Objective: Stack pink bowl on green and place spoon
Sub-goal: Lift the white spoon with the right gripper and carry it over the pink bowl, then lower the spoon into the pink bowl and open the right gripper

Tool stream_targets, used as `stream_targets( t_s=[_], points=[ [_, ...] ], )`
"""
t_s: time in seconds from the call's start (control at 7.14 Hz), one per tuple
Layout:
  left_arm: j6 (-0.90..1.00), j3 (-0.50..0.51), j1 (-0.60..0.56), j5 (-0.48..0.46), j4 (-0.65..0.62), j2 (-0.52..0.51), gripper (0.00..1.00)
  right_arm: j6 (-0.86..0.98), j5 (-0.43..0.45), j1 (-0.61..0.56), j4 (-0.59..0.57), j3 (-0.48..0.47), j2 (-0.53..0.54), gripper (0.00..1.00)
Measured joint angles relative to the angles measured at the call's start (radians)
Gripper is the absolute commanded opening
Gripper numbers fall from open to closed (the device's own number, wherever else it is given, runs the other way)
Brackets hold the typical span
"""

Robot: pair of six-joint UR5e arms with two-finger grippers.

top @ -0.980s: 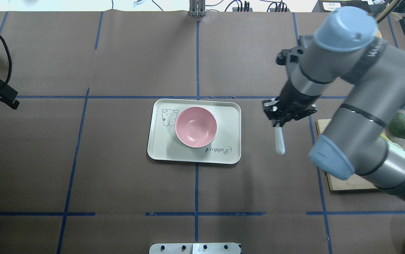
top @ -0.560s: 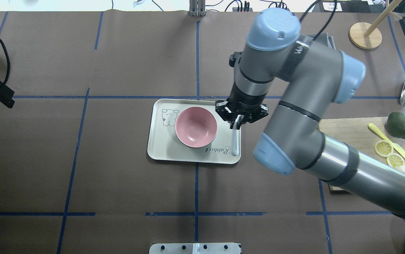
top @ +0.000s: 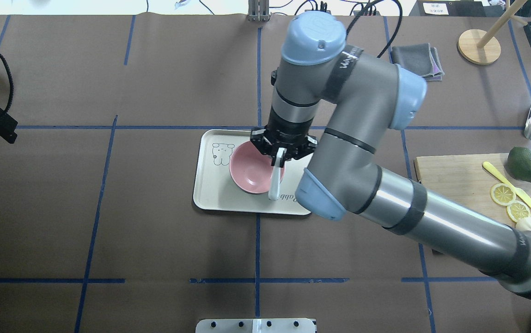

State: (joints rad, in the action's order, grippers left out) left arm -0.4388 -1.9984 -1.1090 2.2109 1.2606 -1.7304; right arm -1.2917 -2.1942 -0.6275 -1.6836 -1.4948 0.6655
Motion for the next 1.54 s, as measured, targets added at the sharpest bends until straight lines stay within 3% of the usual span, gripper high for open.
stream_targets(
  t_s=[0.56, 0.7, 0.84, 1.54],
  points=[
    [0.0, 0.003, 0.0, 0.0, -0.001, -0.001, 1.0, -0.096, -0.025, 0.025, 0.007, 0.039, -0.009, 0.05],
    [0.0, 0.002, 0.0, 0.0, 0.0, -0.001, 1.0, -0.123, -0.033, 0.031, 0.007, 0.04, -0.004, 0.61],
    [0.0, 0.002, 0.0, 0.0, 0.0, -0.001, 1.0, -0.135, -0.037, 0.033, 0.008, 0.041, 0.001, 1.0],
    [0.003, 0.005, -0.001, -0.001, -0.001, -0.001, 1.0, -0.14, -0.029, 0.026, 0.012, 0.005, 0.019, 1.0]
  ],
)
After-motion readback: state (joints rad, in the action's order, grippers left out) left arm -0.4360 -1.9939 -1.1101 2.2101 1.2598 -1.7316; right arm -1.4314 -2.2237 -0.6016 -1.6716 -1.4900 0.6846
